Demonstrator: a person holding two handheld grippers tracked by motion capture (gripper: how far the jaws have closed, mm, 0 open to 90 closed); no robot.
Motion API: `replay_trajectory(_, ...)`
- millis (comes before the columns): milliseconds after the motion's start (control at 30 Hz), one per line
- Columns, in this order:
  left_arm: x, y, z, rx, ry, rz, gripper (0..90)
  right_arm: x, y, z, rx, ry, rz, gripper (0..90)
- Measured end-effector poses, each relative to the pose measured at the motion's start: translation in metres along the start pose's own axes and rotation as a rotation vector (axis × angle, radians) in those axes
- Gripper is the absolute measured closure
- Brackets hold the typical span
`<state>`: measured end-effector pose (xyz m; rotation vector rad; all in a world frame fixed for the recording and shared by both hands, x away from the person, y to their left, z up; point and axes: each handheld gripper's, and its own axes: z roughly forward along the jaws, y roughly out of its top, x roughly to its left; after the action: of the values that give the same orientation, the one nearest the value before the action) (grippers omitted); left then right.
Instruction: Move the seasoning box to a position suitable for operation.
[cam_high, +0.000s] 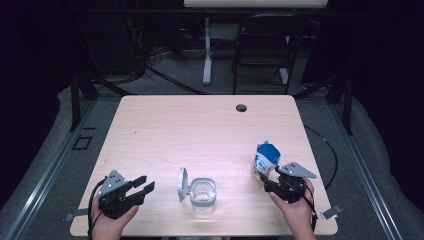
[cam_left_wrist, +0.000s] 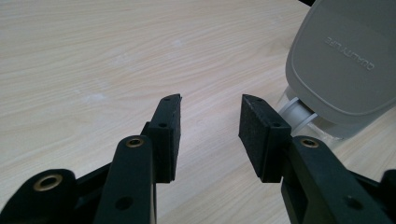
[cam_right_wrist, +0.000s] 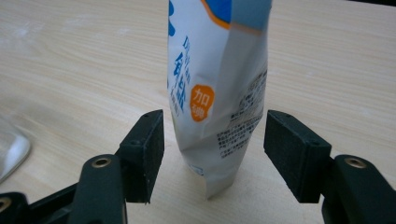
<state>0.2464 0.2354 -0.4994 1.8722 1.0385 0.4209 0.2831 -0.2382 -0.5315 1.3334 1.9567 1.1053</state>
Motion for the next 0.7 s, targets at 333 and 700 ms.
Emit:
replay_trajectory(333,0.002,-0.001,-0.002,-0.002,0.005,-0.009,58.8,0.001,-0.002,0.012,0.014,-0.008,-0.004,36.9)
replay_trajectory(700,0.002,-0.002,-0.001,0.003,0.008,-0.010,58.7,0.001,-0.003,0.019,-0.010,-0.018,0.005,35.4)
